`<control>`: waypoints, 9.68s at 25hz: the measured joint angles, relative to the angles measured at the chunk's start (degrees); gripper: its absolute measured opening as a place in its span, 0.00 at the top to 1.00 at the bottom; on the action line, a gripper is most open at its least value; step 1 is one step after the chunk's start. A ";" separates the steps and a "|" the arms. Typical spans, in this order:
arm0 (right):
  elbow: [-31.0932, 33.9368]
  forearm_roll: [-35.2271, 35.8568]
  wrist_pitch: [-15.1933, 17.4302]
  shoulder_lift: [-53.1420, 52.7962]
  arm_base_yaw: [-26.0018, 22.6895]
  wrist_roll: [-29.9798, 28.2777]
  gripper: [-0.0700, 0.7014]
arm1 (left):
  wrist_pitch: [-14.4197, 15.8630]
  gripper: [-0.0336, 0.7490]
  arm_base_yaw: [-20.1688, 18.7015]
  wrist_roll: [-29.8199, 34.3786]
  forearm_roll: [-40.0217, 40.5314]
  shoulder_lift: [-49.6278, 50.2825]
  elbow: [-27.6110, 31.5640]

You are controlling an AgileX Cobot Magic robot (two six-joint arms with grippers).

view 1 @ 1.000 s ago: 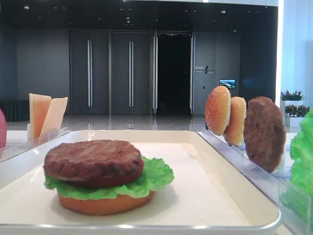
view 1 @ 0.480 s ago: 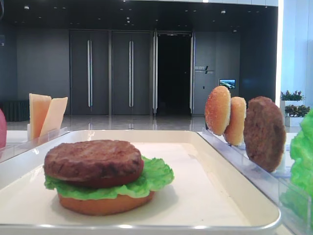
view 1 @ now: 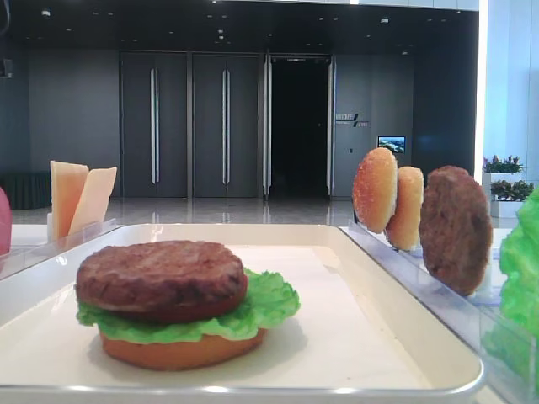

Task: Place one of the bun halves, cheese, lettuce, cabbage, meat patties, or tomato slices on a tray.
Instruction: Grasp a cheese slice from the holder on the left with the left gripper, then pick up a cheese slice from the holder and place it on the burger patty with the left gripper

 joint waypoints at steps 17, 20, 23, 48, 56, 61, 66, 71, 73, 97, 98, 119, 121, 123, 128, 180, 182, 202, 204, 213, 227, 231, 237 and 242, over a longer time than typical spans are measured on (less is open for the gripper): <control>0.00 0.00 0.00 0.00 0.00 0.00 0.29 | 0.00 0.30 -20.52 -11.33 1.82 0.00 -0.10; 0.00 0.00 0.00 0.00 0.00 0.00 0.29 | 0.00 0.30 -21.14 -11.90 2.05 0.00 -0.10; 0.00 0.00 0.00 0.00 0.00 0.00 0.29 | 0.00 0.30 -21.21 -12.08 2.26 0.00 -0.10; 0.00 0.00 0.05 0.00 0.00 0.00 0.29 | -5.17 0.30 -21.21 -13.16 2.23 4.35 -0.10; 0.00 0.00 0.05 0.00 0.00 0.00 0.29 | -5.17 0.30 -21.21 -12.89 3.67 5.30 -0.10; 0.00 0.00 0.05 0.00 0.00 0.00 0.29 | -4.46 0.33 -21.21 -12.57 4.65 5.62 -0.17; 0.00 0.00 0.05 0.00 0.00 0.00 0.29 | -3.53 0.53 -21.38 -12.40 5.76 6.33 -0.17; 0.00 0.00 0.05 0.00 0.00 0.00 0.29 | -3.42 0.82 -21.60 -11.59 6.57 6.33 -0.17; 0.00 0.00 0.05 0.00 0.00 0.00 0.29 | -3.37 0.90 -21.70 -11.23 6.63 6.33 -0.17; 0.00 0.00 0.05 0.00 0.00 0.00 0.29 | -3.98 0.92 -23.69 6.42 -22.69 -14.47 14.08; 0.00 0.00 0.05 0.00 0.00 0.00 0.29 | -5.81 0.92 -23.69 8.18 -24.56 -16.17 17.96; 0.00 0.00 0.05 0.00 0.00 0.00 0.29 | -19.25 0.92 -23.69 48.78 -64.38 -37.23 66.95; 0.00 0.00 0.05 0.00 0.00 0.00 0.29 | -20.38 0.92 -23.69 49.54 -64.59 -37.23 67.91; 0.00 0.00 0.05 0.00 0.00 0.00 0.29 | -21.71 0.92 -23.69 50.01 -64.86 -37.23 68.74; 0.00 0.00 0.05 0.00 0.00 0.00 0.29 | -26.47 0.92 -23.69 51.06 -65.59 -37.27 70.37; 0.00 0.00 0.05 0.00 0.00 0.00 0.30 | -24.15 0.92 -23.69 64.19 -73.19 -30.79 71.16; 0.00 0.00 0.05 0.00 0.00 0.00 0.30 | -24.15 0.92 -23.69 64.85 -73.26 -30.79 71.16; 0.00 0.00 0.05 0.00 0.00 0.00 0.30 | -25.73 0.92 -23.69 66.15 -73.28 -30.79 71.16; 0.00 0.00 0.05 0.00 0.00 0.00 0.30 | -25.84 0.92 -23.69 66.37 -73.28 -30.79 71.16; 0.00 0.00 0.05 0.00 0.00 0.00 0.30 | -25.95 0.88 -23.69 66.53 -73.28 -30.79 71.16; 0.00 0.00 0.05 0.00 0.00 0.00 0.30 | -28.11 0.08 -23.69 54.09 -62.40 -30.79 71.16; 0.00 0.00 0.05 0.00 0.00 0.00 0.30 | -28.98 0.07 -23.69 49.43 -58.56 -30.79 71.10; 0.00 0.00 0.05 0.00 0.00 0.00 0.30 | -29.09 0.07 -23.69 41.32 -51.36 -30.79 68.12; 0.00 0.00 0.05 0.00 0.00 0.00 0.30 | -25.23 0.07 -23.69 31.79 -41.37 -30.79 62.65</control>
